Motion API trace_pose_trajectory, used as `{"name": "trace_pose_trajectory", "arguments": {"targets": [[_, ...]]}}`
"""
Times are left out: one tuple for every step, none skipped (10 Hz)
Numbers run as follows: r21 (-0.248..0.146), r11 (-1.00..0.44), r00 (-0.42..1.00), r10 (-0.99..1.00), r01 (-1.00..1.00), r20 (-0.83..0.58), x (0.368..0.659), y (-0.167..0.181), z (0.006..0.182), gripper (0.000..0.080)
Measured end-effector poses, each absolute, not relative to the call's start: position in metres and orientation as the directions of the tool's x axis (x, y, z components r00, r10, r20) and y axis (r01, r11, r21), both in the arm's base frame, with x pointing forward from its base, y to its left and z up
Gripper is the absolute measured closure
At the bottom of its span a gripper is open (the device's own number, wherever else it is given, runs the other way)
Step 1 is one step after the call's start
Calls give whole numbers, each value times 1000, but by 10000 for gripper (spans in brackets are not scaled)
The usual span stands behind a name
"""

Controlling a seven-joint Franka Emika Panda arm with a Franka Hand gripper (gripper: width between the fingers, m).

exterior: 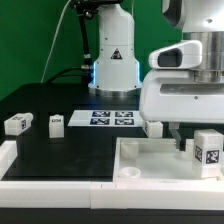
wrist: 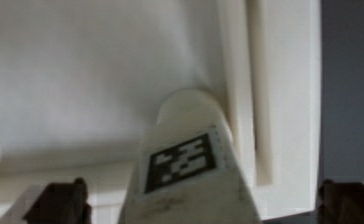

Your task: Assemble one leg

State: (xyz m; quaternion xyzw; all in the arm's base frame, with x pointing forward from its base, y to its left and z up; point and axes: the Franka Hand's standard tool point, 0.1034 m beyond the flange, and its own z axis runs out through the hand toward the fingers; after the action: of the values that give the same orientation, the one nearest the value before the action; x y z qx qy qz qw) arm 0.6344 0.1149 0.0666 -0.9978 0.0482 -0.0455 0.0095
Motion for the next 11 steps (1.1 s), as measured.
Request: {"name": "trace_pose_trajectory", "arguments": {"targets": [[-16,-1000,996,-20,-19,88,636,111,68,150],[0,-995,990,98,98,97,638,106,68,150],[2,-995,990,102,103,98,638,105,68,150],[2,-995,990,102,102,98,638,105,67,273],[-1,-997,992,80,81,97,638,105,67,409],[-3,-999,994,52,53,97,637,105,67,409],[-3,-999,994,53,53,97,637,105,67,511],[-19,-996,992,-88,-87,93,636,107,65,511],[-34,-972,968,-236,-234,89,636,109,64,511],[-52,-917,914,-397,-394,80,637,108,64,511],[-69,-827,825,-562,-558,66,637,108,64,511]]}}
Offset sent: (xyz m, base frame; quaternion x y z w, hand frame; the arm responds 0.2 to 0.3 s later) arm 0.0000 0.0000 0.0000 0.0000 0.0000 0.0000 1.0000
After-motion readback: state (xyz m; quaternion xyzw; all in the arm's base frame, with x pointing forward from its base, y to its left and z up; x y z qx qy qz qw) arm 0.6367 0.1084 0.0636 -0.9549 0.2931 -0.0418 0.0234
